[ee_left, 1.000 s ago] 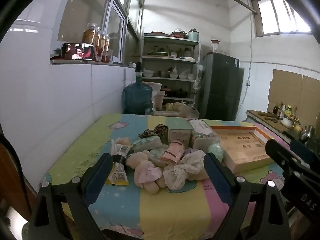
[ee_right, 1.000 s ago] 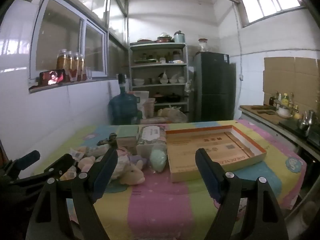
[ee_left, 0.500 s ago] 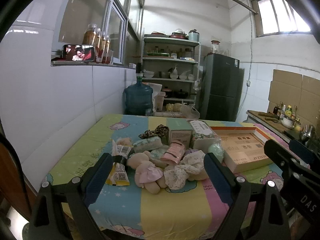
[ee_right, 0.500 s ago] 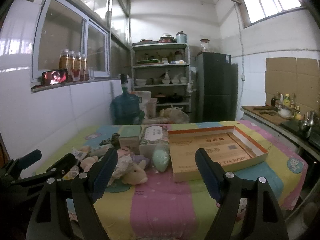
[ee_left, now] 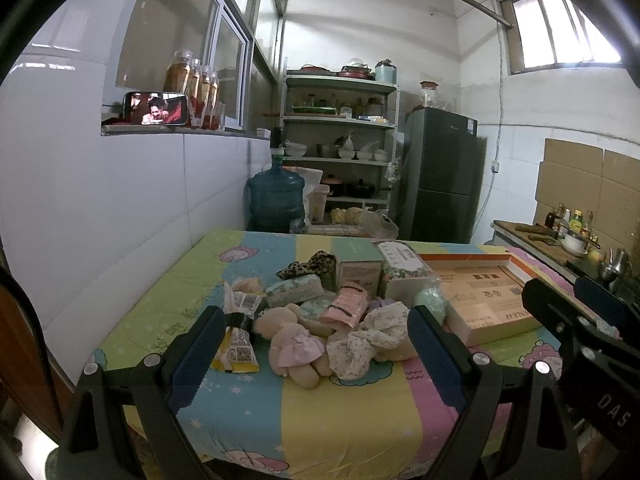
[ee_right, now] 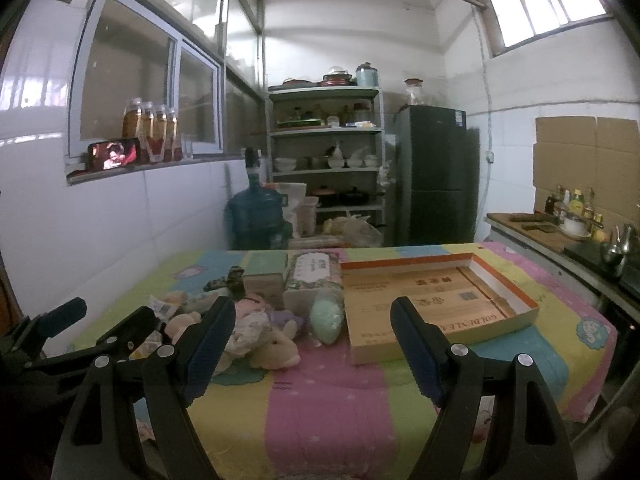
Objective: Organize soft objects
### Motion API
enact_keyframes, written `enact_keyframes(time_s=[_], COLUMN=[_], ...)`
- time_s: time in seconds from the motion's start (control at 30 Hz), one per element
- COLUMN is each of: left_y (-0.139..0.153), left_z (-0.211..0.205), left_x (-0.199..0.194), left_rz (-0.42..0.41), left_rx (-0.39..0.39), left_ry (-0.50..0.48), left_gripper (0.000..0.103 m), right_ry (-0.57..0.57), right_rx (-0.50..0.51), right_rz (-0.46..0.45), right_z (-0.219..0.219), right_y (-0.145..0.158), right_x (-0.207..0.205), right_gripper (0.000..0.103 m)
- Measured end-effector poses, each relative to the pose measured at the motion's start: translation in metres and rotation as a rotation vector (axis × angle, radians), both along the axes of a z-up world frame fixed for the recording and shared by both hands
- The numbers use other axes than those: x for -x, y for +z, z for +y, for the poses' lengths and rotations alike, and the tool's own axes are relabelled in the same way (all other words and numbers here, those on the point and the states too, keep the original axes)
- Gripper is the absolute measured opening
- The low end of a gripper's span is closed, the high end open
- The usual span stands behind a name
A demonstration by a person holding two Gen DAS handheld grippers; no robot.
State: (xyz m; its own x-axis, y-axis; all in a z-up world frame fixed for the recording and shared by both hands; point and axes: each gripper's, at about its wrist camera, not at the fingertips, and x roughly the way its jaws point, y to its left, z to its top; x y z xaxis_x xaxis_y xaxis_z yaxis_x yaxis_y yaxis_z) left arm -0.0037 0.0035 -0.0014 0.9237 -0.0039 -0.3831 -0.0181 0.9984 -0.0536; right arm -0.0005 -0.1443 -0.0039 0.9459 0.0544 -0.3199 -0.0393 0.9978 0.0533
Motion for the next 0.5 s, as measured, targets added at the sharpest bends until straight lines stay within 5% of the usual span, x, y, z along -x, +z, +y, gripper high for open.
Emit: enact_keyframes(time_s=[0.5], left_y=[0.0004], left_z=[0.0007], left_x=[-0.0004], left_rz=[0.001], left_rx=[0.004], left_ry=[0.002], left_gripper=[0.093], right_ry=[0.010], right_rx=[-0.001], right_rz=[-0.004], right_z=[0.0007], right_y=[0.0015], right_x=[-0.0009], right_gripper=[0.081])
